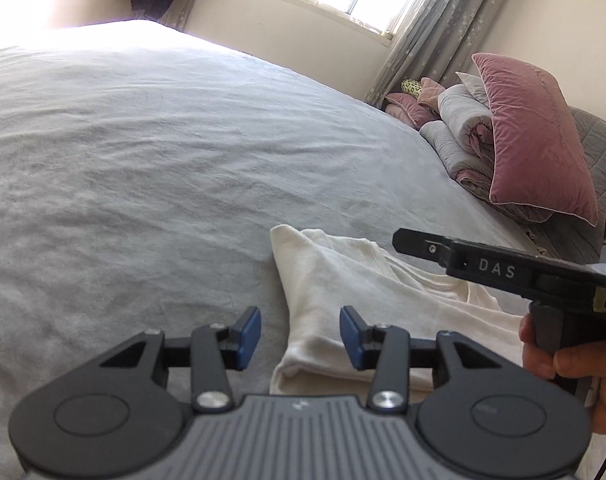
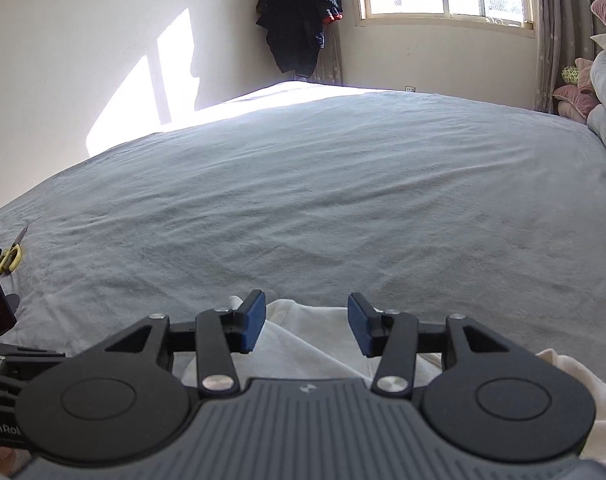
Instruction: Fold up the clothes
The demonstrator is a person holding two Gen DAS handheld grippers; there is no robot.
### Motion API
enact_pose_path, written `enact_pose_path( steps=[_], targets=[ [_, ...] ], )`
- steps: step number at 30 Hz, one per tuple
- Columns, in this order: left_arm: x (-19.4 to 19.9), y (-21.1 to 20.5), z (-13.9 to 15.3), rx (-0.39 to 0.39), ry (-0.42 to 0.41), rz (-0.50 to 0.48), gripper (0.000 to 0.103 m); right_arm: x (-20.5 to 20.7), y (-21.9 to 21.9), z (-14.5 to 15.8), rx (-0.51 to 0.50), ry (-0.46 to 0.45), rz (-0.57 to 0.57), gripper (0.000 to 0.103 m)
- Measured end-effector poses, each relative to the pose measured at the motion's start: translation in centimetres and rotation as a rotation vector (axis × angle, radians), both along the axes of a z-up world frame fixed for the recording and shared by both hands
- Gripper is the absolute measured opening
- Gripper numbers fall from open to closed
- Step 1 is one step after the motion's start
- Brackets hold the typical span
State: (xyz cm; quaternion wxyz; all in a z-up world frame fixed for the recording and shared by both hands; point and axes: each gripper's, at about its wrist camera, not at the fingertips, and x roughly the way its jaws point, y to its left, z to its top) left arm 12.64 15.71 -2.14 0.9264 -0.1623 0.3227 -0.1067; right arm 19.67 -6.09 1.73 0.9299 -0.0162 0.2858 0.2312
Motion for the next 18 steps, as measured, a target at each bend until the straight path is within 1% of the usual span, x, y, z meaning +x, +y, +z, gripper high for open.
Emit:
enact_pose_path(
  steps=[2,3,5,7,11,12,15,16,17,18],
  targets=[
    [-0.5,-1.1,0.4,0.049,-0.054,-0.029,0.031,-1.6,-2.8,0.0,-0.018,-0.004,-0.048,0.050],
    [-0.6,-1.8,0.5,0.065,-0.064,-0.050,0.030,-2.3,-4.2,-0.1,-0.030,-0.004,-0.066,0.050],
    [-0.5,-2.9,0.6,0.105,-0.064,-0.081,0.018,-3.7,-7.1,-0.1,-0.058,-0.010,-0.114,0.050],
    [0.0,-3.9,0.7,0.155,-0.053,-0.088,0.015,-4.9,-10.3,-0.1,-0.083,-0.015,-0.173,0.050],
    [1.5,-5.0,0.9,0.192,-0.058,-0.116,0.013,-5.7,-15.9,-0.5,-0.064,0.014,-0.304,0.049],
    [2.0,-5.1,0.7,0.205,-0.051,-0.113,0.013,-5.7,-16.7,-0.7,-0.058,0.018,-0.323,0.047],
    [3.7,-5.4,-0.1,0.246,-0.028,-0.101,0.011,-6.1,-18.2,-1.1,-0.028,0.025,-0.348,0.043],
    [4.0,-5.1,-0.6,0.239,-0.022,-0.091,0.009,-6.2,-18.4,-1.4,-0.015,0.026,-0.343,0.043],
    [4.2,-4.9,-1.1,0.229,-0.018,-0.081,0.003,-6.3,-18.5,-1.7,-0.011,0.030,-0.335,0.043],
    [4.4,-4.6,-1.6,0.219,-0.013,-0.070,0.003,-6.4,-18.5,-1.9,-0.006,0.033,-0.326,0.042]
  ],
)
